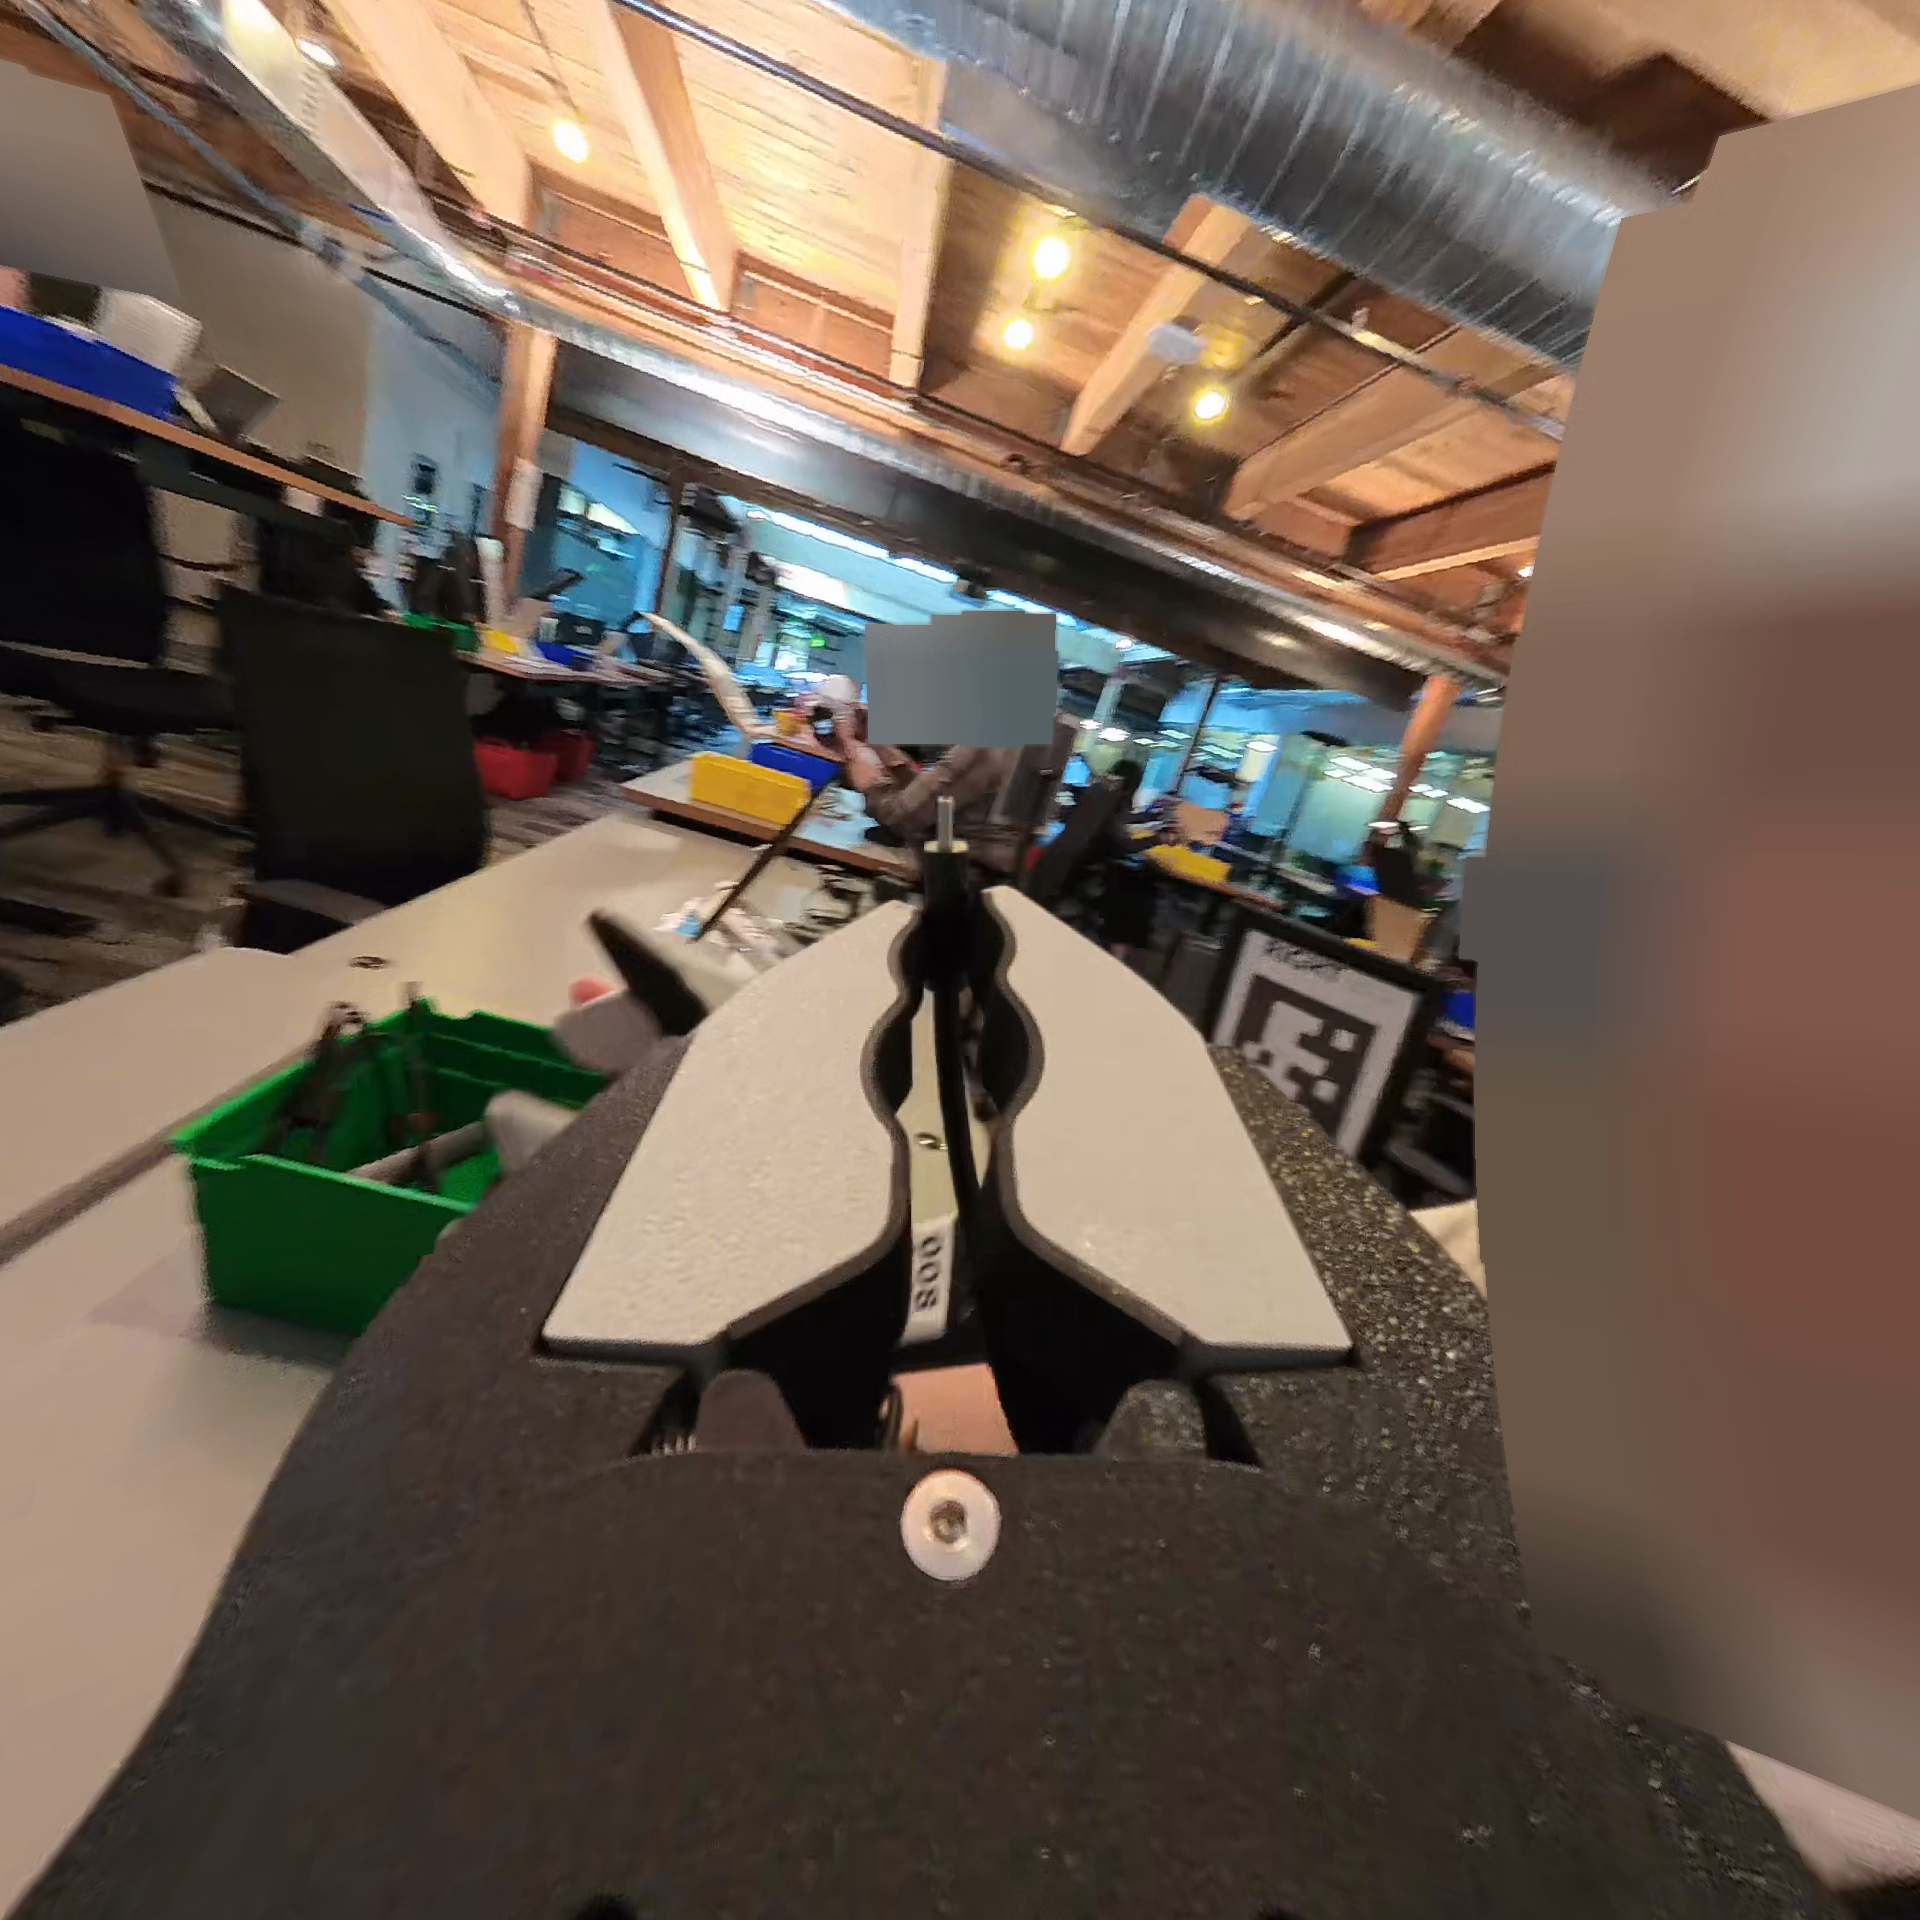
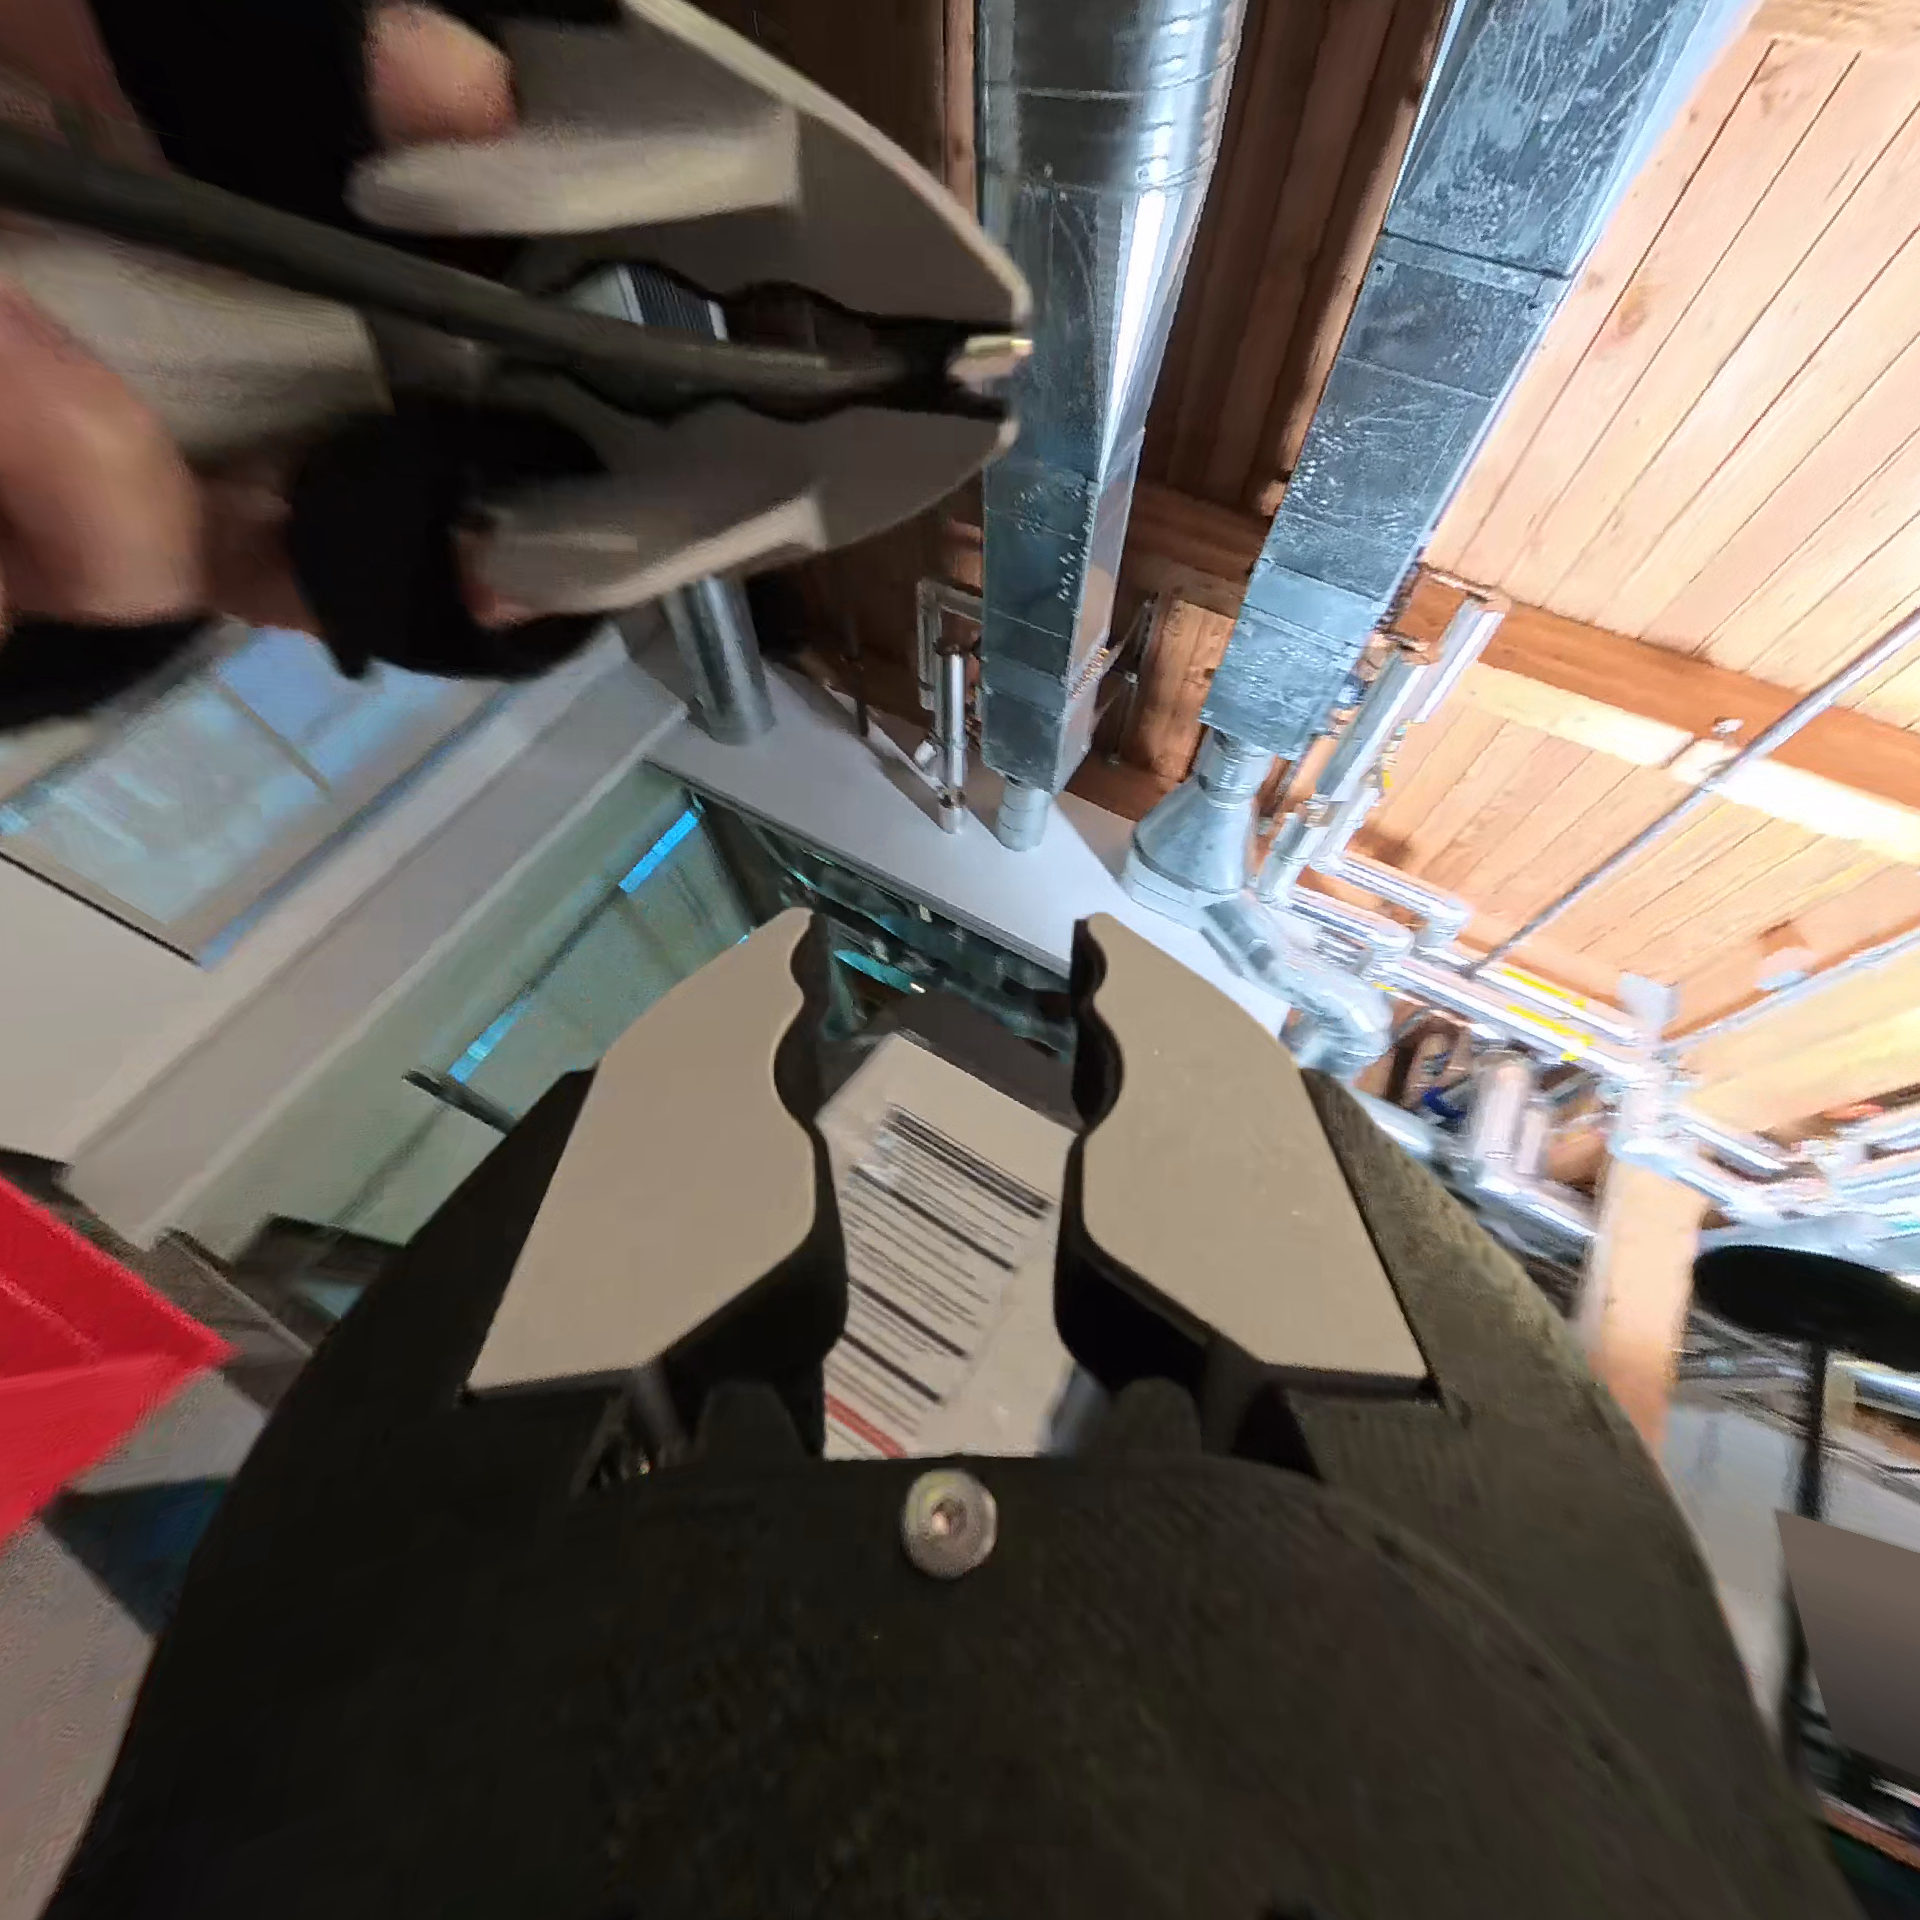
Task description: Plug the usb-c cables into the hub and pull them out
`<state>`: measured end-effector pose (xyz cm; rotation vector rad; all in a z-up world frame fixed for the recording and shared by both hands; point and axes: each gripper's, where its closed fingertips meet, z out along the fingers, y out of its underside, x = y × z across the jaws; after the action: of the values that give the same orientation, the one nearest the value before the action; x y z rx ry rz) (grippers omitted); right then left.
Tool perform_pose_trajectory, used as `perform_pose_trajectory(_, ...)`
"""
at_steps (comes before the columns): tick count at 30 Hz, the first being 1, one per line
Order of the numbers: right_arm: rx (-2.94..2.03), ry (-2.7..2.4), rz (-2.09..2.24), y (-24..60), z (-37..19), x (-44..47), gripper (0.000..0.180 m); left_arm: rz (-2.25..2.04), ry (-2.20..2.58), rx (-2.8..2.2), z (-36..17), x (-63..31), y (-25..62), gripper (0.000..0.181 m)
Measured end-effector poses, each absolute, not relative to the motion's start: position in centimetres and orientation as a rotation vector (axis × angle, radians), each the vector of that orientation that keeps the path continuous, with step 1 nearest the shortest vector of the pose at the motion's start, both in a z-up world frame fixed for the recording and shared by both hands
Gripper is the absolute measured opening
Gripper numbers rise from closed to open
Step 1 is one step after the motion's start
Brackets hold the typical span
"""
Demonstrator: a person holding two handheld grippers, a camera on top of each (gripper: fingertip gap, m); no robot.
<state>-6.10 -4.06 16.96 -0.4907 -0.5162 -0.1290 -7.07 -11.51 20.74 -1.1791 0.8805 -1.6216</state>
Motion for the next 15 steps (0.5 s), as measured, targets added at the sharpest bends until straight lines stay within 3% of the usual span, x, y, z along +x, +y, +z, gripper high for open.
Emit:
perform_pose_trajectory(9, -0.599, -0.426, -0.209, -1.1, 19.0, 0.2, 0.044, -1.576, 0.886, -1.193, 20.7, -7.6, -11.1, 0.007)
perform_pose_trajectory(15, -0.597, -0.544, -0.164, -0.3, 17.1, -2.2, 0.040, -1.641, 0.929, -1.169, 20.8, -7.1, -12.3, 0.007)
